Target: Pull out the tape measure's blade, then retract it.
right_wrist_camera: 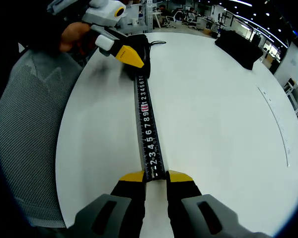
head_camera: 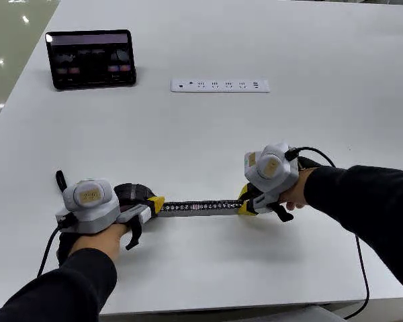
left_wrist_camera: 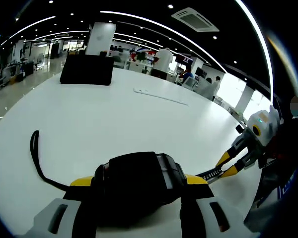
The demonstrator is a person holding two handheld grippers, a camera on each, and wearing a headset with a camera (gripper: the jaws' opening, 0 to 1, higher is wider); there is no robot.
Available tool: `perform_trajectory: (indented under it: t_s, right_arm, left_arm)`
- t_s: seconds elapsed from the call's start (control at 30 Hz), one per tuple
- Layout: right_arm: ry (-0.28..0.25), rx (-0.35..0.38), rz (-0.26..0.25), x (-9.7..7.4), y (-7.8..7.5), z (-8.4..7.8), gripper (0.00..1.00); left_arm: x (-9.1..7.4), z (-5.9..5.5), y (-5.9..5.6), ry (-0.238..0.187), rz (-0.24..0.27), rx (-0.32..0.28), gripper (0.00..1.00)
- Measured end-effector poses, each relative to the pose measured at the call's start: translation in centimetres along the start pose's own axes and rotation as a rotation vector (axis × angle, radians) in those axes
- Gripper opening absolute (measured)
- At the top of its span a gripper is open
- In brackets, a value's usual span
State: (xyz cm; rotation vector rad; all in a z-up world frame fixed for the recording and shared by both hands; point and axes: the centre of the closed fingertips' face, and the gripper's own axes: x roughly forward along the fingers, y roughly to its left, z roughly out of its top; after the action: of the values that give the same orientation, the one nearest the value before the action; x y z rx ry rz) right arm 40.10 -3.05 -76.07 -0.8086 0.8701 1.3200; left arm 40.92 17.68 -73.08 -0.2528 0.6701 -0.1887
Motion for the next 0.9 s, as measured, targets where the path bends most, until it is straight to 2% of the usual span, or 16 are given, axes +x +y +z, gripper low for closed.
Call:
perform_trajectory:
  t_s: [0.37, 0.57, 0.9]
  right_arm:
    - [-0.011, -0.019, 0.012, 0.3, 0.2, 0.7, 0.11]
    - [-0.024, -0.054, 0.021, 0.5, 0.4, 1.0, 0.11]
    - [-0.050, -0.048, 0.021, 0.7, 0.3, 1.8, 0.11]
  left_arm:
    - [0.0, 0.0, 0.0, 0.000, -0.001, -0.003, 0.63]
    - [0.0, 0.0, 0.0, 0.001, -0.003, -0.003, 0.63]
    - [0.0, 0.0, 0.0, 0.001, -0.002, -0.004, 0.63]
